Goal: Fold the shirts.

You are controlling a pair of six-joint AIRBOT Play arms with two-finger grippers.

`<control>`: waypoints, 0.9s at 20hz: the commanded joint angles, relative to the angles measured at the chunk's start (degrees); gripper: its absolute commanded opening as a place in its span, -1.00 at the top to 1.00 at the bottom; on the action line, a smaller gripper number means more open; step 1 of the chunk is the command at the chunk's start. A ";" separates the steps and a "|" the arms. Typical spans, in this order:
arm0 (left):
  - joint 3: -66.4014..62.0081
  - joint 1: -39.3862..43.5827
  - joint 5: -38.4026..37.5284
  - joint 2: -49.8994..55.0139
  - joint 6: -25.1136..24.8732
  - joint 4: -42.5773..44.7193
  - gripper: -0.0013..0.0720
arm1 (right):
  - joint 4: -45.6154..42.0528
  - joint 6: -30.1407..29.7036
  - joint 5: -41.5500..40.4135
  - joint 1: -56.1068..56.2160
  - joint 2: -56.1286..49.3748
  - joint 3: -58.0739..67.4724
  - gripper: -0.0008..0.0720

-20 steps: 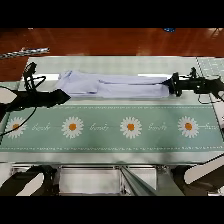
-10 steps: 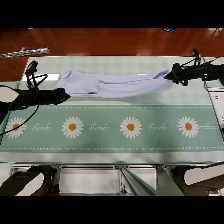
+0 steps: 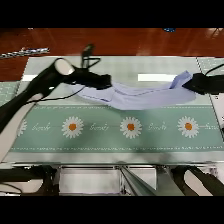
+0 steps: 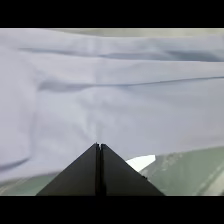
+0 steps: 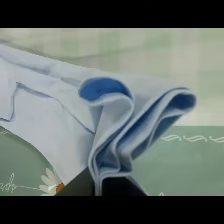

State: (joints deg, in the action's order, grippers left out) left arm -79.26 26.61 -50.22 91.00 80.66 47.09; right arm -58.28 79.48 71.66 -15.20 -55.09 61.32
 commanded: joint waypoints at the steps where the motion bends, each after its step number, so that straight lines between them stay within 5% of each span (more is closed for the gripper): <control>1: -17.31 9.77 -8.09 15.69 3.69 -0.20 0.92 | -0.09 2.64 1.44 0.02 10.43 -3.69 0.92; 5: -27.47 18.12 -11.04 25.22 7.93 -0.76 0.92 | 2.62 2.95 2.58 0.02 14.34 -3.72 0.92; 11: -30.91 22.77 -14.69 29.83 6.86 -5.57 0.91 | 5.49 2.84 2.56 0.04 14.49 -3.72 0.92; 18: -33.64 3.45 -30.51 19.34 4.28 0.98 0.91 | 5.90 6.80 -4.42 7.34 13.00 -3.65 0.92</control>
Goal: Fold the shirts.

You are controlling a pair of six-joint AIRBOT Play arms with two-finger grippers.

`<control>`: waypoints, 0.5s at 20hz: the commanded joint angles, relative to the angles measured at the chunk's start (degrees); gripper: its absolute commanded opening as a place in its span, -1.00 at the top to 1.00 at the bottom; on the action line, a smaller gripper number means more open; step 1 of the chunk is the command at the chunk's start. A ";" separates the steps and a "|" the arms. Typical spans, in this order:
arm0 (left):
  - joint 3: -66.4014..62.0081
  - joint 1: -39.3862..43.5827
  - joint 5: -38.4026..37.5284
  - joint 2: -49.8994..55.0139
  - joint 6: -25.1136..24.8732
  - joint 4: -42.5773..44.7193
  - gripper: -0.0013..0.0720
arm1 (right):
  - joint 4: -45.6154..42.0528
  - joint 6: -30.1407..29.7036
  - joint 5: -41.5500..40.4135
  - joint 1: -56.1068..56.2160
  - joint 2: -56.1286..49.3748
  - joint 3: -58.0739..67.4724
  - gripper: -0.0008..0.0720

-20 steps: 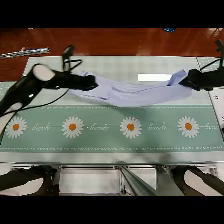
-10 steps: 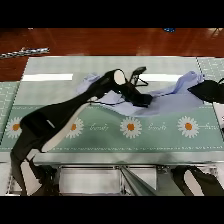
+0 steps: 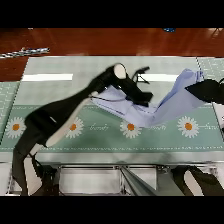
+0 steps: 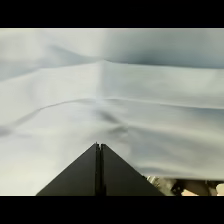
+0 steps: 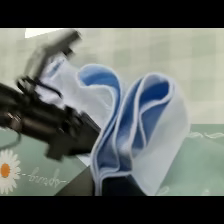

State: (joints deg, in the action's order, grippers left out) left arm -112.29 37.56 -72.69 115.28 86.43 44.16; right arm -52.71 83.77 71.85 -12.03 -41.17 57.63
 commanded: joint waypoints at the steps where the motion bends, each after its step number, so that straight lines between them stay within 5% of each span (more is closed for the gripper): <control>1: -0.59 -10.45 -10.05 -8.28 -2.32 6.27 0.91 | 0.37 3.74 -7.61 7.98 -2.51 0.04 0.92; 5: 7.52 -22.73 -10.01 -26.71 -6.54 12.96 0.91 | 2.05 6.21 -19.58 23.10 -15.41 3.54 0.92; 10: 35.56 -40.83 1.79 -56.02 -9.31 13.81 0.91 | 7.32 5.99 -24.11 33.18 -39.78 19.08 0.92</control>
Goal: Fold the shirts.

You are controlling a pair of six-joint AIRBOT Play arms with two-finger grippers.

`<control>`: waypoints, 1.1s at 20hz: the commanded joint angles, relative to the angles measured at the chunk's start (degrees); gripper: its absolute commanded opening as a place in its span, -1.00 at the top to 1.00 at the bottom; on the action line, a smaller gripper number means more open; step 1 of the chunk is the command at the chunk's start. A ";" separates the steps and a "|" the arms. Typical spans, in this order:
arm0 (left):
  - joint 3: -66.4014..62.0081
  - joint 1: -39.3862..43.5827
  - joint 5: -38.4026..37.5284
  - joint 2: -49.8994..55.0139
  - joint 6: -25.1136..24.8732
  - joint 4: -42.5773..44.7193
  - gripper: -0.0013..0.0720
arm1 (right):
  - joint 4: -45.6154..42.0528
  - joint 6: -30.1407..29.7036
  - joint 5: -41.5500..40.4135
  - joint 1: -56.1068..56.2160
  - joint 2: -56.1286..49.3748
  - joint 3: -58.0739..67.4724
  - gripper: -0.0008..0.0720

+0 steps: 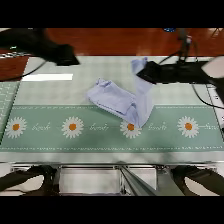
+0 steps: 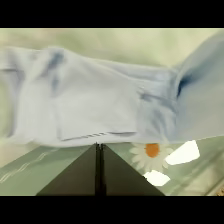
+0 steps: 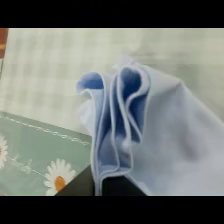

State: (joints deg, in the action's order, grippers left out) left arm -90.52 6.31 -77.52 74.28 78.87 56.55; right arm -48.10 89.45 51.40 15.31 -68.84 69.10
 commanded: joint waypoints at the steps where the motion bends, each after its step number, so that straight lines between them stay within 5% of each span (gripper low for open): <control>1: 19.63 -12.00 8.72 -20.11 -1.73 0.59 0.91 | 2.80 0.35 -3.39 7.32 -16.68 11.06 0.92; 7: 46.77 -15.08 12.72 -39.65 -0.66 -1.81 0.91 | 9.33 -0.98 -4.48 11.69 -34.97 22.80 0.89; 8: 49.57 -15.08 13.46 -40.57 -0.66 -3.41 0.91 | 11.89 -2.25 -5.55 11.76 -36.41 23.23 0.72; 10: 53.59 -14.86 14.71 -40.50 -0.85 -6.40 0.91 | 18.60 -6.08 -3.67 11.74 -38.53 24.20 -0.20; 15: 53.29 -15.89 21.90 -38.75 -0.74 -7.91 0.91 | 20.11 -7.13 14.58 4.48 -33.46 26.53 -0.14; 19: 43.08 -19.96 22.80 -38.66 -0.83 -8.15 0.91 | 3.19 -4.48 28.17 -8.50 -16.09 26.38 -0.14; 22: 41.55 -20.02 19.98 -38.64 -0.85 -8.85 0.91 | -23.78 1.57 27.61 -14.12 2.08 18.88 -0.15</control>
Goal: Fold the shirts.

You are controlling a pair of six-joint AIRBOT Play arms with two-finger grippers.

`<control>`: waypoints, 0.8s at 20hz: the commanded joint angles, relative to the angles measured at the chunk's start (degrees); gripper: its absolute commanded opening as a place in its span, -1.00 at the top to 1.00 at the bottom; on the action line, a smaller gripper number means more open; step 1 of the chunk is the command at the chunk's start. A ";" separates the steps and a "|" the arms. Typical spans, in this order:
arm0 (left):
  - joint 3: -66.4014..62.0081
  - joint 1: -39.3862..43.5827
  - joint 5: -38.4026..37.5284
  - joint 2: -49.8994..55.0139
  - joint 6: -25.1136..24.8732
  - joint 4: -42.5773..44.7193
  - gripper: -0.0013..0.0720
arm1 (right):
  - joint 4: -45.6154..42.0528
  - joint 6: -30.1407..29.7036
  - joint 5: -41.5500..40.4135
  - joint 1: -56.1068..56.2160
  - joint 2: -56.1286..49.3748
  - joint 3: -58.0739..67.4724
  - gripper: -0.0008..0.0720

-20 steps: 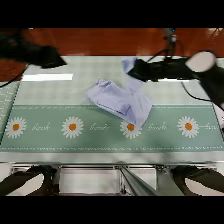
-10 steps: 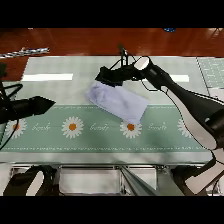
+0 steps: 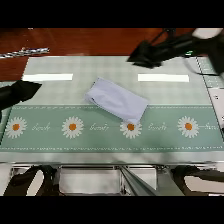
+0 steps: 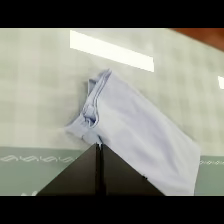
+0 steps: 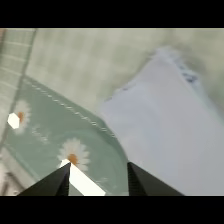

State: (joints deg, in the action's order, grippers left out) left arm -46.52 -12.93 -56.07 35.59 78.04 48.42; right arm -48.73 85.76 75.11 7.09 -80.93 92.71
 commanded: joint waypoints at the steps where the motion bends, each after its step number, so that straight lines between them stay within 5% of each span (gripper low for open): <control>1: -1.97 -0.33 -2.54 0.09 -0.04 -0.70 0.91 | -31.01 8.55 1.79 -7.02 19.98 -10.05 -0.17; 4: 1.05 2.23 -3.28 0.09 -0.48 -0.68 0.91 | -39.06 15.74 -1.95 -11.34 33.48 -30.64 -0.17; 9: 5.77 4.72 -2.86 0.44 -0.42 -0.81 0.91 | -20.57 19.17 -18.91 -13.35 37.13 -60.94 -0.17; 12: 6.21 4.85 -2.80 1.05 -0.44 -0.87 0.91 | -2.34 10.60 -28.37 -13.33 31.80 -68.98 -0.17; 16: 6.21 4.87 -2.08 2.49 -0.42 -0.94 0.91 | 15.37 -3.34 -29.20 -13.33 19.54 -68.41 -0.17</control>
State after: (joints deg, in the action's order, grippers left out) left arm -40.58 -8.21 -58.65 37.26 77.60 47.53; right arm -48.88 92.12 49.56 -6.11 -54.74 26.63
